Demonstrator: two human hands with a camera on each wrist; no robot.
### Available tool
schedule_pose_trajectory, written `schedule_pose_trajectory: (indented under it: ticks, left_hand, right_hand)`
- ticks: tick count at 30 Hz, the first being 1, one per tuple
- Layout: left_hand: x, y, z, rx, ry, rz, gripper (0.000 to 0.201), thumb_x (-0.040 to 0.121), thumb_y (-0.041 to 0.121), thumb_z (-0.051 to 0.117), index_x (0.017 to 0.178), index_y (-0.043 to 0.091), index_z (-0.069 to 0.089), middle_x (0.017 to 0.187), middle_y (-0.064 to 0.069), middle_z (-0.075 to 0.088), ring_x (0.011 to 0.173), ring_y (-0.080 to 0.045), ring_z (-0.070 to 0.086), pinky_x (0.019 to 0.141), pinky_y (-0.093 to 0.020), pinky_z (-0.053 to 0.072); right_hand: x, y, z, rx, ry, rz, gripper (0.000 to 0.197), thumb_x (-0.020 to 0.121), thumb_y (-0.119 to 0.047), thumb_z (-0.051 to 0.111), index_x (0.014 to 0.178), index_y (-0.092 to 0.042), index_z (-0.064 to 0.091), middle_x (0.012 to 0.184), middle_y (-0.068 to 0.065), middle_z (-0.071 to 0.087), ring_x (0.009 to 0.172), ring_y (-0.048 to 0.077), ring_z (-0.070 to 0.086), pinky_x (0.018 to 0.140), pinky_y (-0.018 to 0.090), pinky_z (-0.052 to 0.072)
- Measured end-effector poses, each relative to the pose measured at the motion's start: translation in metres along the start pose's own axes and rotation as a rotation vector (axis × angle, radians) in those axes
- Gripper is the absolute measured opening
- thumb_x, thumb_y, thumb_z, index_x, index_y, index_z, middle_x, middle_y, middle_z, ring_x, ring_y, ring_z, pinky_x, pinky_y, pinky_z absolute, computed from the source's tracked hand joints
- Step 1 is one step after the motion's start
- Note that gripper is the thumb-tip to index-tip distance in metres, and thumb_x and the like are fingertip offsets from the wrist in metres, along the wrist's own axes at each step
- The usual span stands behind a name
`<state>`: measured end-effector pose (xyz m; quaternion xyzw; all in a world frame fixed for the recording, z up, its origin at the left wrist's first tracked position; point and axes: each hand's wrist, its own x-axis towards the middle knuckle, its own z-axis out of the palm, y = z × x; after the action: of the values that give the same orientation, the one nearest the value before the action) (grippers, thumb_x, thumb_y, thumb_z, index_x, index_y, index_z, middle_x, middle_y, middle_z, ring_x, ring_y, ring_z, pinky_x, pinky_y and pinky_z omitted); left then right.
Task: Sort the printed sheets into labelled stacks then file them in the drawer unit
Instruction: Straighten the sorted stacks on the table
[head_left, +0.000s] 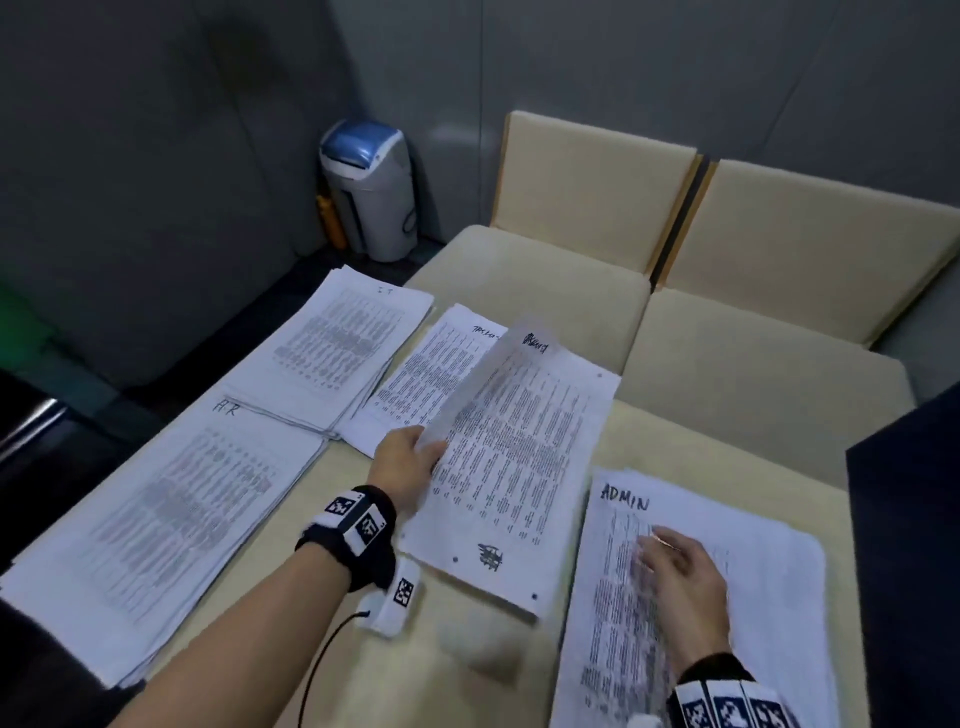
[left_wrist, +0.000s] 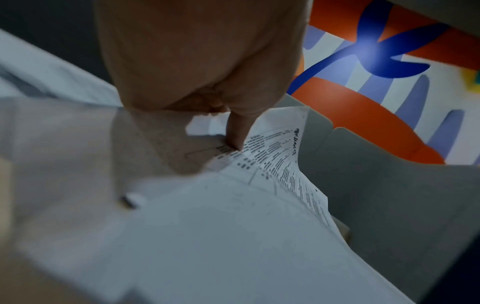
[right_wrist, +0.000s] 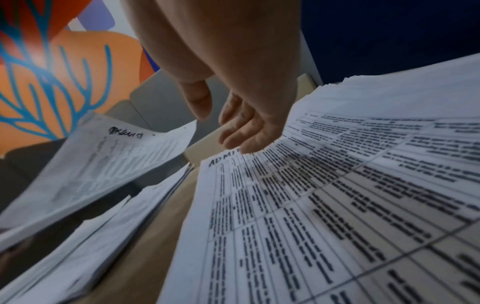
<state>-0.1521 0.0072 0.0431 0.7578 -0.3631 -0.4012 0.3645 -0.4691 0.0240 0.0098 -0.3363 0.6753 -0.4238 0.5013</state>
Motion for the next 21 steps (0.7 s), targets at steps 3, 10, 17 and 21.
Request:
schedule_pose_trajectory:
  ticks: [3,10,17,21]
  left_hand:
    - [0.064,0.003,-0.038,0.105,0.096,-0.012,0.015,0.095,0.02,0.061,0.095,0.007,0.067,0.079,-0.009,0.068,0.062,-0.019,0.06,0.052,-0.025,0.044]
    - [0.165,0.01,-0.051,0.514,0.092,0.005,0.02,0.096,0.021,0.056,0.105,0.005,0.065,0.09,-0.009,0.066,0.074,-0.026,0.061,0.06,-0.029,0.047]
    - [0.157,0.001,-0.003,0.857,0.309,0.261,0.041,0.077,0.013,0.066,0.115,0.008,0.05,0.116,-0.011,0.05,0.107,-0.03,0.048,0.09,-0.043,0.04]
    - [0.092,0.0,0.045,0.598,0.032,0.417,0.022,0.087,0.021,0.061,0.108,0.014,0.057,0.11,-0.003,0.056,0.103,-0.025,0.052,0.089,-0.041,0.041]
  right_hand:
    - [0.012,0.009,-0.003,-0.134,0.103,0.013,0.013,0.092,-0.004,0.07,0.104,-0.007,0.068,0.1,0.012,0.069,0.094,0.027,0.064,0.085,0.024,0.053]
    - [0.033,0.028,-0.026,-0.352,0.39,0.126,0.031,0.07,-0.012,0.089,0.085,-0.02,0.065,0.093,0.017,0.072,0.066,-0.013,0.062,0.068,-0.006,0.039]
    - [0.047,0.08,-0.073,-0.773,0.418,0.141,0.143,0.018,-0.091,0.074,0.112,0.017,0.061,0.099,0.045,0.057,0.096,0.058,0.051,0.066,0.053,0.029]
    - [0.022,0.031,-0.059,-0.862,0.402,0.296,0.107,0.047,-0.065,0.093,0.129,-0.004,0.058,0.13,0.032,0.053,0.121,0.045,0.052,0.103,0.052,0.042]
